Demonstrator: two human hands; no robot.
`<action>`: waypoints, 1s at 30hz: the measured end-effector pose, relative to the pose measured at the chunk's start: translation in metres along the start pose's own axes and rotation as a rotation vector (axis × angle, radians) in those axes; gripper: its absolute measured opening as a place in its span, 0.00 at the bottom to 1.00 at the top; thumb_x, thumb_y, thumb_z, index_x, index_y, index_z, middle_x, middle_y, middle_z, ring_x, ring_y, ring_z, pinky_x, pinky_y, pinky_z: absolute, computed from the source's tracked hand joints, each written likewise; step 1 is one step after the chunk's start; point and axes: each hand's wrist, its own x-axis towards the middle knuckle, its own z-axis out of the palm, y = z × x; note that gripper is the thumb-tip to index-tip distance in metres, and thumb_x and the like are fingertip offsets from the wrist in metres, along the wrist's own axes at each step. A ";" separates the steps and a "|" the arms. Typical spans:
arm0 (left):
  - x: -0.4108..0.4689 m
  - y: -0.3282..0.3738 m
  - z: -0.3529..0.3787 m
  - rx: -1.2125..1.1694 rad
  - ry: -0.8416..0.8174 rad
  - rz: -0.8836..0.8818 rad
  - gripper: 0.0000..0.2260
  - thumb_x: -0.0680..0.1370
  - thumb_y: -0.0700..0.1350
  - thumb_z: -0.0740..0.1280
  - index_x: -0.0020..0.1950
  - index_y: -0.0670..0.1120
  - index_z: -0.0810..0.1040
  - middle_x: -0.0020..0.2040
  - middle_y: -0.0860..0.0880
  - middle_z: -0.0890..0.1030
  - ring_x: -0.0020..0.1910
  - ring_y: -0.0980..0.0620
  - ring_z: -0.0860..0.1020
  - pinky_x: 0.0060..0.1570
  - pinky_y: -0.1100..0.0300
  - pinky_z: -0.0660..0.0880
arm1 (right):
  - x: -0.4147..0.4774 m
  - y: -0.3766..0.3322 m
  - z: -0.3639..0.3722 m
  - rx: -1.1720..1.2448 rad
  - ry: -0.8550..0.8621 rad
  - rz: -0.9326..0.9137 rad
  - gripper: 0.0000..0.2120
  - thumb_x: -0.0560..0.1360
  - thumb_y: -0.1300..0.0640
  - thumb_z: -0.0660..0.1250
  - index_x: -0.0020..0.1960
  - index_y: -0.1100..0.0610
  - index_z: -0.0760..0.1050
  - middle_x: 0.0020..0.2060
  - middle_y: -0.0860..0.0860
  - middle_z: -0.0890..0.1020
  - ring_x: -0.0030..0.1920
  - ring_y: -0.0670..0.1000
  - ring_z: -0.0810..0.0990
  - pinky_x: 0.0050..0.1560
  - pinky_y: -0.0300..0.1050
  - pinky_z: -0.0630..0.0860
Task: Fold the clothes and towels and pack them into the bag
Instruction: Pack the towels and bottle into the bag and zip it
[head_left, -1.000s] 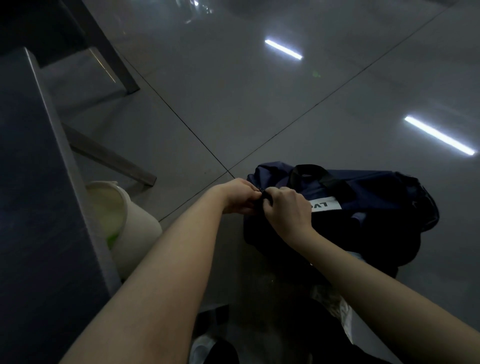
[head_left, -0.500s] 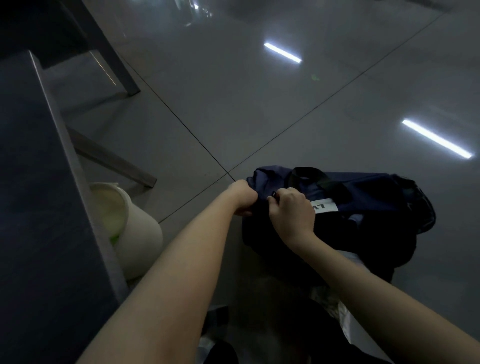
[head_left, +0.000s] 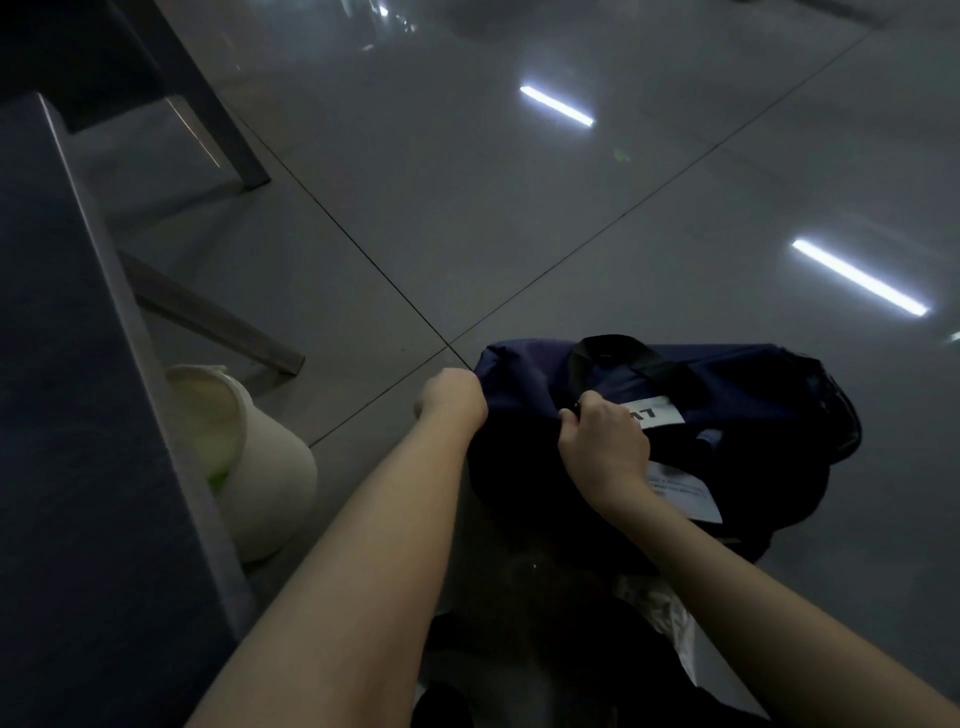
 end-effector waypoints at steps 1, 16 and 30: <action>0.001 0.000 0.000 0.013 -0.007 -0.004 0.13 0.77 0.35 0.61 0.62 0.38 0.73 0.60 0.40 0.76 0.59 0.40 0.76 0.51 0.51 0.75 | -0.001 0.000 0.000 -0.007 -0.003 -0.009 0.11 0.80 0.53 0.57 0.52 0.61 0.72 0.48 0.58 0.80 0.49 0.58 0.77 0.40 0.45 0.64; -0.021 0.040 -0.002 0.161 0.206 0.578 0.17 0.78 0.46 0.61 0.66 0.45 0.69 0.66 0.44 0.70 0.66 0.43 0.69 0.62 0.48 0.68 | 0.006 0.008 -0.006 0.131 -0.016 0.038 0.09 0.81 0.56 0.55 0.52 0.63 0.68 0.48 0.62 0.78 0.50 0.62 0.76 0.44 0.50 0.67; -0.027 0.045 0.021 0.463 0.237 0.625 0.11 0.80 0.40 0.60 0.59 0.43 0.77 0.58 0.44 0.78 0.57 0.42 0.77 0.48 0.52 0.73 | 0.005 0.024 0.003 0.140 0.163 -0.033 0.08 0.77 0.59 0.63 0.42 0.63 0.72 0.45 0.60 0.76 0.45 0.61 0.75 0.42 0.50 0.65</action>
